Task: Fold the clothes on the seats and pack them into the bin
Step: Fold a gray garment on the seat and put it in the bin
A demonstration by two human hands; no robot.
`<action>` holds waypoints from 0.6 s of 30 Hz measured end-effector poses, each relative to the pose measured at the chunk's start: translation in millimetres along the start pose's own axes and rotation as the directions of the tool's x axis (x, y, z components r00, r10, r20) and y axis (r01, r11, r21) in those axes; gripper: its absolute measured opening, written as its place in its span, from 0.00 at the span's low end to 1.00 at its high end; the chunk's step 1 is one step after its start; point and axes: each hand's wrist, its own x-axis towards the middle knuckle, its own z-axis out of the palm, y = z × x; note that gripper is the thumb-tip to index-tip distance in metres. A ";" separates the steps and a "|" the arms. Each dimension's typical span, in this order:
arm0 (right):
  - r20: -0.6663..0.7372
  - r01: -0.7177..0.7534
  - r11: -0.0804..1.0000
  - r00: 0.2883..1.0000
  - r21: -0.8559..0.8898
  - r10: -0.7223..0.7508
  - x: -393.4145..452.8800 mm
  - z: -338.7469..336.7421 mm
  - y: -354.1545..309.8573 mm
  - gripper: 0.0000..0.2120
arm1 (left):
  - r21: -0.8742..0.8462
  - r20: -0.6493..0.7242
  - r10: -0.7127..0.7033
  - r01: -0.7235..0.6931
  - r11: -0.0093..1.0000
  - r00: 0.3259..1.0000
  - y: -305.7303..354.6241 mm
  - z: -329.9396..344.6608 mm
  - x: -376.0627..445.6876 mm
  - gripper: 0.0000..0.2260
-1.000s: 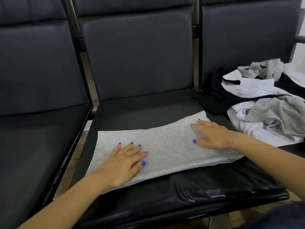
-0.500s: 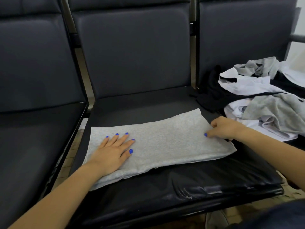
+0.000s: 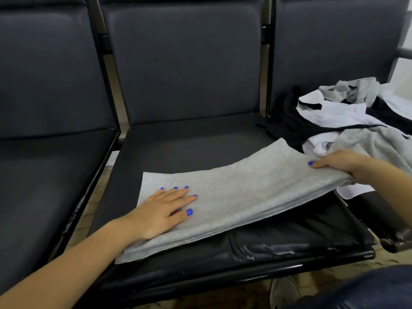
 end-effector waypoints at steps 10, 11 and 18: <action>0.259 -0.015 0.993 0.966 0.116 -0.016 -9.9 -1.9 11.4 0.19 | 0.333 -0.200 -0.281 0.335 0.882 0.939 -25.8 -8.0 -10.2 0.27; 0.263 -0.005 0.996 0.965 0.088 -0.019 -12.7 -3.0 10.9 0.20 | 0.349 -0.222 -0.283 0.347 0.871 0.933 -23.1 -8.7 -10.6 0.23; 0.283 0.065 0.997 0.956 0.032 -0.072 -22.1 -6.0 -4.0 0.08 | 0.248 -0.414 -0.263 0.387 0.888 0.871 -25.4 -13.9 -14.6 0.20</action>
